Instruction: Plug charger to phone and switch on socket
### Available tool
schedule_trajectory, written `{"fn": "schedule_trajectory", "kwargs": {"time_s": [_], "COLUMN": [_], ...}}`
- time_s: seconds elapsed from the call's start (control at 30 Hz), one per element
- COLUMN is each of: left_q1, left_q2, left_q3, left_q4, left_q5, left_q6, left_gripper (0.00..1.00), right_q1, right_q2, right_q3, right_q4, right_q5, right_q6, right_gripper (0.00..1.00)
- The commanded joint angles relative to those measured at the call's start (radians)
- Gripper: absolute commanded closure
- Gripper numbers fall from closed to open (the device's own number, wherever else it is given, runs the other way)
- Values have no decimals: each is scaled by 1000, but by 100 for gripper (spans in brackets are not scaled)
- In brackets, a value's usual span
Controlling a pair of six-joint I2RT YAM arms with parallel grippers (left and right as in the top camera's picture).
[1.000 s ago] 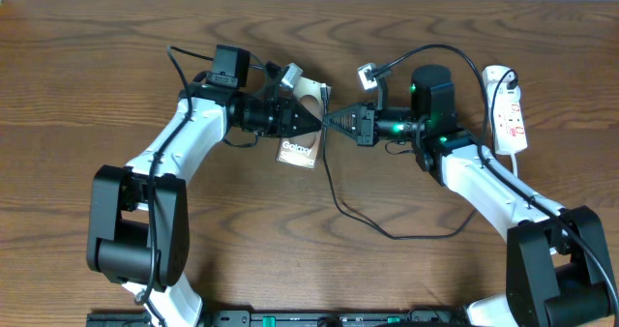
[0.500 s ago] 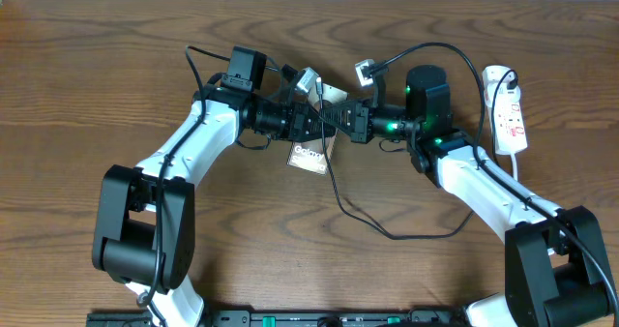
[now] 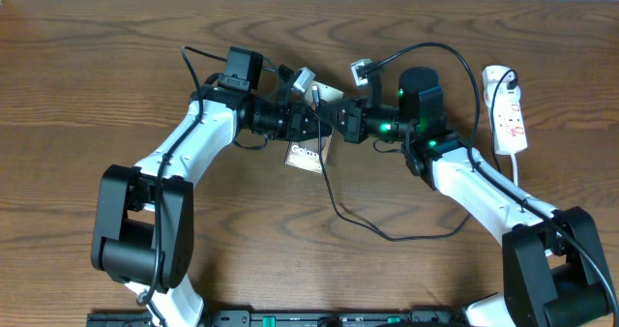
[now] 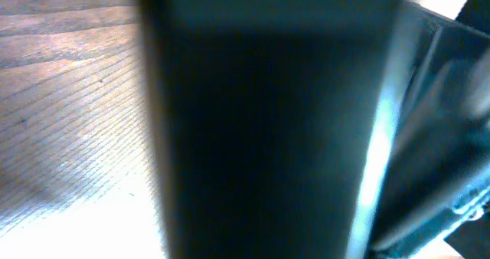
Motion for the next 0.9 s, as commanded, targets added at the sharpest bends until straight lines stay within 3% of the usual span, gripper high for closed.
{"fn": "schedule_trajectory", "kwargs": {"time_s": [0.0,0.1,0.2,0.23,0.4,0.5,0.8,0.87], "left_q1": [-21,-21,-21,-21,-21,-21,-21,-21], "left_q2": [-24,-24,-24,-24,-24,-24,-24,-24], "left_q3": [6,6,6,6,6,6,6,6], "left_q4": [10,10,10,10,10,10,10,11], "left_q5": [91,91,91,91,91,91,91,95], "left_q6": [19,19,19,19,19,19,19,30], "left_gripper": [93,93,92,93,92,92,93,93], "right_q1": [34,39,38,38,38,38,38,35], "right_q2": [-2,-2,-2,-2,-2,-2,-2,-2], "right_q3": [3,3,3,3,3,3,3,3], "right_q4": [-3,-5,-6,-8,-39,-53,-70,-85], "right_q5": [78,107,129,129,129,129,127,115], "right_q6": [0,0,0,0,0,0,0,0], "right_gripper": [99,99,82,81,85,92,90,99]}}
